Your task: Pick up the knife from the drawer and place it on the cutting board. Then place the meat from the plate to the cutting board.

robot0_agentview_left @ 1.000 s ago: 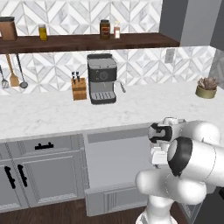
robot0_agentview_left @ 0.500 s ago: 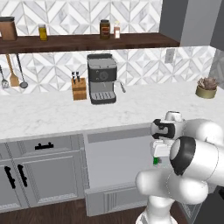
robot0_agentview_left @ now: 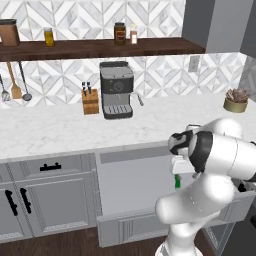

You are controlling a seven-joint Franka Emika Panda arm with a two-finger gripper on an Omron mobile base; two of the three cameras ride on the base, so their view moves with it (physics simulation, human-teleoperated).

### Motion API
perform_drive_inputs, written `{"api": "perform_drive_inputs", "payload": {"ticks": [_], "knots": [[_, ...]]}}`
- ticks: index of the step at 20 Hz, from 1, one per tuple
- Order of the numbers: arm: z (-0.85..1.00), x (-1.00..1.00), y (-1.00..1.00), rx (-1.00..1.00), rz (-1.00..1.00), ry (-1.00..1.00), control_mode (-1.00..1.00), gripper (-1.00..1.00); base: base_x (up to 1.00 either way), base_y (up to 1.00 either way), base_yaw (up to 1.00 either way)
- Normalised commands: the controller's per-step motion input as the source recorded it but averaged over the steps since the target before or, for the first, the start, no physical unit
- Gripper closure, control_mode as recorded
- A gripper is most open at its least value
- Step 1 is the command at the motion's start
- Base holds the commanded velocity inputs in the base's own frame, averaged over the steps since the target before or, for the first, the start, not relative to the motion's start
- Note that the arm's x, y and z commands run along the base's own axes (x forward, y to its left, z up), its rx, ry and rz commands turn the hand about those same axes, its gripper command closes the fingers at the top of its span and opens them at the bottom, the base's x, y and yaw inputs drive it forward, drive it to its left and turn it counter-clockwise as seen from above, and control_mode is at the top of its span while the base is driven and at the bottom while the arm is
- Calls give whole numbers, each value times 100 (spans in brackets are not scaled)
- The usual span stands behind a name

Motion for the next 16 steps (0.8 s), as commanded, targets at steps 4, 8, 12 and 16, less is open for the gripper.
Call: {"api": "perform_drive_inputs", "payload": {"ticks": [4,8,12,16], "knots": [[-33,22,-2,0,-1,0,-100,-100,0,0,0],[-28,8,-13,0,0,0,-100,-100,0,0,0],[-23,1,-6,0,0,0,-100,-100,0,0,0],[-18,5,-1,0,0,0,-100,-100,0,0,0]]}}
